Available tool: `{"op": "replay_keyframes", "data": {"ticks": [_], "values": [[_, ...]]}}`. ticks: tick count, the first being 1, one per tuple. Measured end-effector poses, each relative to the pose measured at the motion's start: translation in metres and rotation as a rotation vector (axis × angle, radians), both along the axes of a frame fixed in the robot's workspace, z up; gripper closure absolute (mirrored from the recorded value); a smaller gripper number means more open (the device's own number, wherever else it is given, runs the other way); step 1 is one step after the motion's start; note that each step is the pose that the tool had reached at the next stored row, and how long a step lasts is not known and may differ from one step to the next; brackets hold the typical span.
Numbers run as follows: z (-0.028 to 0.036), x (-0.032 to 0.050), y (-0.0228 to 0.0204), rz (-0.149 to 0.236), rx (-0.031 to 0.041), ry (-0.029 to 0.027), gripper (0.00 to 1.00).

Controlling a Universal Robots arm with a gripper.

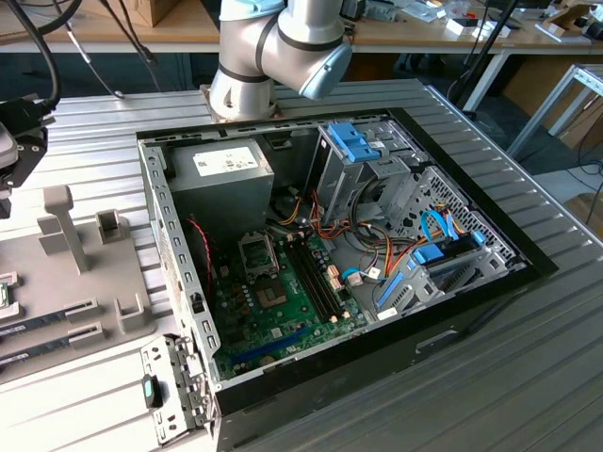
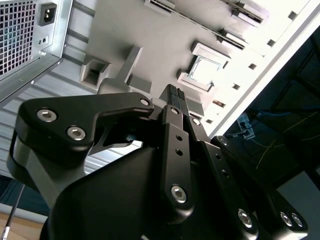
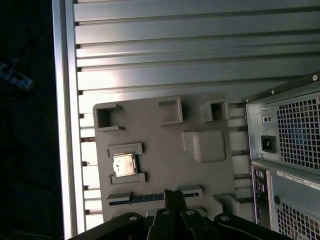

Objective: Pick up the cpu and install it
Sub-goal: 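Reach for the cpu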

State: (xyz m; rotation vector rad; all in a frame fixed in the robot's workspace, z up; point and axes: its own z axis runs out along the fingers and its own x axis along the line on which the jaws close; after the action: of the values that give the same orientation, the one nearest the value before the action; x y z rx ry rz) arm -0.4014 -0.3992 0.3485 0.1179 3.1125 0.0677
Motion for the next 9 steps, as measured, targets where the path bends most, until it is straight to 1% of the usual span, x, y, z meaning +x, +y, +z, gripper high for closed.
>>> {"op": "replay_keyframes", "data": {"ticks": [9], "values": [[-0.0043,-0.002,0.0,0.0,-0.0001,0.0001,0.89]]}}
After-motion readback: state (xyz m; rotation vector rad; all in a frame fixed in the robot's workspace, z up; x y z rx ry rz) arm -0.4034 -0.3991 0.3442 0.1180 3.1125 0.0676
